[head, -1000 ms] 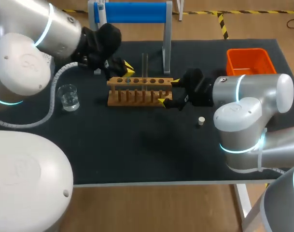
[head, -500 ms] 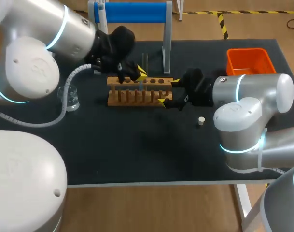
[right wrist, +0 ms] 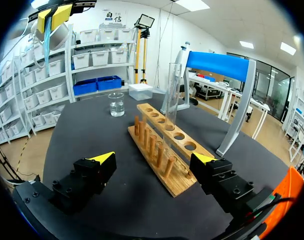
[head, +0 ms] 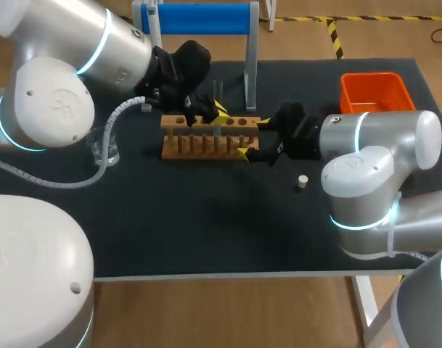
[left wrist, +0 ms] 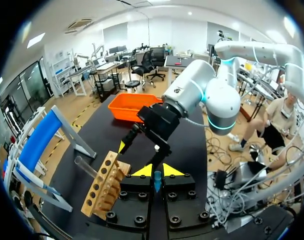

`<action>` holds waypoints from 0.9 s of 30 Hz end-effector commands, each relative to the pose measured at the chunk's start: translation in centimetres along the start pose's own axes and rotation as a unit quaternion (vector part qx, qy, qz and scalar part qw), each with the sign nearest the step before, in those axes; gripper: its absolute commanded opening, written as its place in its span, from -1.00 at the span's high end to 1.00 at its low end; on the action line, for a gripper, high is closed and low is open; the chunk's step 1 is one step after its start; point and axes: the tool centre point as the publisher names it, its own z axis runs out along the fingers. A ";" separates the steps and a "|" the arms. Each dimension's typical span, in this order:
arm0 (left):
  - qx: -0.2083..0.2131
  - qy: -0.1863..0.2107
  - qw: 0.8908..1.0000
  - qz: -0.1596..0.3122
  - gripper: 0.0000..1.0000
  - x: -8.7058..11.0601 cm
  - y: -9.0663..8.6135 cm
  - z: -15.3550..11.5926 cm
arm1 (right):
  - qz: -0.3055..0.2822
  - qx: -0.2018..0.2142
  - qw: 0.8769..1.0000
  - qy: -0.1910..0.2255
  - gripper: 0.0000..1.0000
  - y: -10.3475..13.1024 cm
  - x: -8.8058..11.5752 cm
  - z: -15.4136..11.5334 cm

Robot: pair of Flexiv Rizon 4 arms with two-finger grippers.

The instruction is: Invert the test tube, pick up the pipette, mount the tip to pipette, aspirate from beaker and dispense into the tube, eject the tip, return the pipette, and cap with the stopper.

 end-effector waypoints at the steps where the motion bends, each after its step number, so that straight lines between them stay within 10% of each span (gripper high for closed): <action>1: -0.002 0.000 1.000 0.000 1.00 0.0 0.0 0.0 | 0.000 -0.002 1.000 0.001 -1.00 -0.1 0.0 -0.1; 13: -0.002 0.000 1.000 0.000 1.00 0.0 0.0 0.0 | -0.036 -0.007 0.999 0.011 -1.00 -0.3 1.4 -5.3; 27: -0.002 0.000 1.000 0.000 1.00 0.0 0.0 0.0 | -0.078 -0.113 0.984 0.116 -1.00 1.4 3.9 -11.7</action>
